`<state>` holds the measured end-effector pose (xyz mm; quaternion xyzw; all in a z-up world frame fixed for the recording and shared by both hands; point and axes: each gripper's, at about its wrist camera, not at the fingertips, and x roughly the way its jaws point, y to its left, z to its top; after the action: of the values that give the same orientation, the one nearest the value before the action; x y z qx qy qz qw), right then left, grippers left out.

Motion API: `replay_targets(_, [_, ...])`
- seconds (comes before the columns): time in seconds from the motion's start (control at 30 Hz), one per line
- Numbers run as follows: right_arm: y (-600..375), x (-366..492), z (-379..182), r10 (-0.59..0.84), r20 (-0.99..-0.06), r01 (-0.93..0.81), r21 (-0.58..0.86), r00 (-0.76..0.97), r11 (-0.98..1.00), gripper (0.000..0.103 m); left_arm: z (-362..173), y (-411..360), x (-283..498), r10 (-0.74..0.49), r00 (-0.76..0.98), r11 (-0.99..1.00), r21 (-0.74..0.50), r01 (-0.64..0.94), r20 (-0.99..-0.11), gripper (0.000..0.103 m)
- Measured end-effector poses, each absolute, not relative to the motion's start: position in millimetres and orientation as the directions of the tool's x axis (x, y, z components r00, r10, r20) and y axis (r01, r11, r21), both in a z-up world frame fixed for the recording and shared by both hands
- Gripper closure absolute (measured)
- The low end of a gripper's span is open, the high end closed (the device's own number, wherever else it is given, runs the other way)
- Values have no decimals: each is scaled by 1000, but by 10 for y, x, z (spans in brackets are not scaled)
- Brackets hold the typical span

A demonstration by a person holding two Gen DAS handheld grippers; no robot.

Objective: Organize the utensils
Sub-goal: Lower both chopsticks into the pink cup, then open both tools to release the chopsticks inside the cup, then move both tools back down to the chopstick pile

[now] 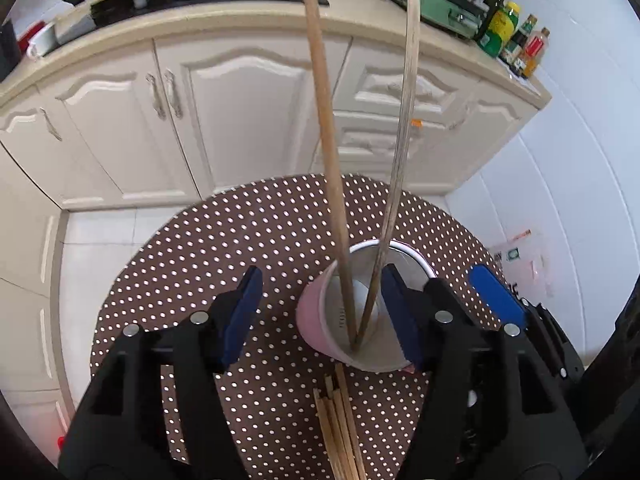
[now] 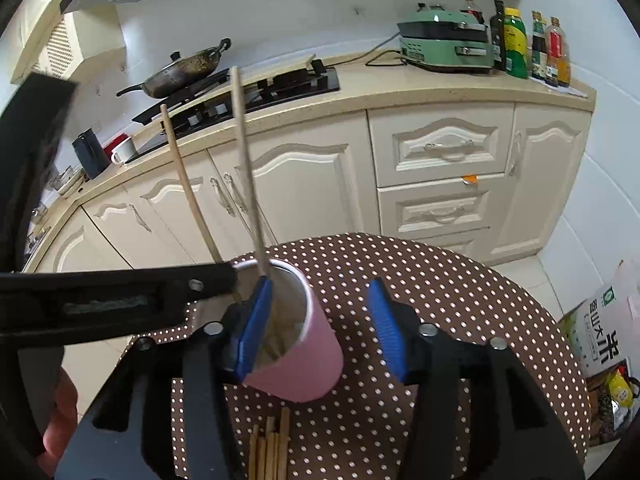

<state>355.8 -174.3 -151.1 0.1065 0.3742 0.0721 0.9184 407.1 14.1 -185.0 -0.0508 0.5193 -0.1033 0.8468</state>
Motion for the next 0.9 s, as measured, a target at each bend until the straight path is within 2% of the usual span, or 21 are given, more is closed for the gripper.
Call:
replay_targets(0.53, [-1919, 3231, -1344, 199, -666, -29, 258, 718, 966, 46, -1751, 217, 3660, -173, 453, 985, -151, 84, -875, 41])
replay_targets(0.9, [-1928, 2876, -1102, 223, -658, -56, 265, 720, 963, 40, -1602, 267, 3188, -133, 465, 991, -113, 71, -875, 36])
